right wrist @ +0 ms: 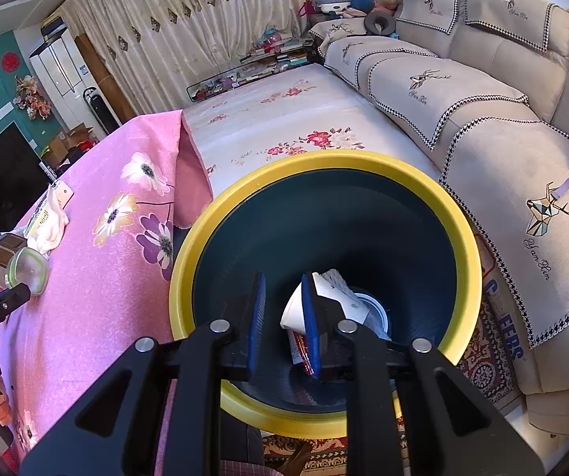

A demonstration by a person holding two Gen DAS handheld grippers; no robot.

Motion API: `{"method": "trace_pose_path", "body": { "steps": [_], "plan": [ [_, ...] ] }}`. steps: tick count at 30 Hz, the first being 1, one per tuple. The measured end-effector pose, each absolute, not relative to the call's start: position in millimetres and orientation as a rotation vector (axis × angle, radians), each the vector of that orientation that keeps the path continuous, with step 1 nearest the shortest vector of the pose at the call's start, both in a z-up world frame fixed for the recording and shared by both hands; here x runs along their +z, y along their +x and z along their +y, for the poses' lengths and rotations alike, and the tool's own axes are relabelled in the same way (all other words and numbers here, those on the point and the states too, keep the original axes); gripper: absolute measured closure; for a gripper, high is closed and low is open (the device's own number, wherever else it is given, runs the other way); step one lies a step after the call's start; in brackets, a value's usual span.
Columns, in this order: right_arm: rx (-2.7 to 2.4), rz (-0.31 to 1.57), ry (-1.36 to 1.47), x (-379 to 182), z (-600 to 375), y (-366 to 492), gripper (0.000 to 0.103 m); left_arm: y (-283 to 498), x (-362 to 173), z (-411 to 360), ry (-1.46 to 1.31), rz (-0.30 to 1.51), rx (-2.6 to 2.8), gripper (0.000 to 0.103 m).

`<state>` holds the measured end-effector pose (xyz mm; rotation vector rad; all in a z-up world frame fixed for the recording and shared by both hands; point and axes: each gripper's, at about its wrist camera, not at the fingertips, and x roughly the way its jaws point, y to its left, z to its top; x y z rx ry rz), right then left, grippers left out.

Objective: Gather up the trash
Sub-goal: 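Grasp the clear jar with green lid with the left gripper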

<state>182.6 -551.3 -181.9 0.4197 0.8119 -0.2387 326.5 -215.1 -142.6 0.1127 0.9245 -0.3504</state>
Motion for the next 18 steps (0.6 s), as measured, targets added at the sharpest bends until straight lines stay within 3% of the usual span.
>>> {"method": "trace_pose_path", "body": {
  "steps": [6, 9, 12, 18],
  "plan": [
    [-0.230, 0.817, 0.425, -186, -551, 184, 0.085, 339, -147, -223, 0.123, 0.913, -0.327, 0.007],
    [-0.226, 0.816, 0.426, -186, -550, 183, 0.085, 346, -148, -224, 0.113, 0.919, -0.324, 0.016],
    [-0.224, 0.812, 0.429, -185, -552, 181, 0.085, 348, -148, -224, 0.105, 0.927, -0.316, 0.032],
    [-0.227, 0.798, 0.431, -181, -556, 177, 0.085, 333, -138, -231, 0.125, 0.910, -0.336, 0.033]
  ]
}}
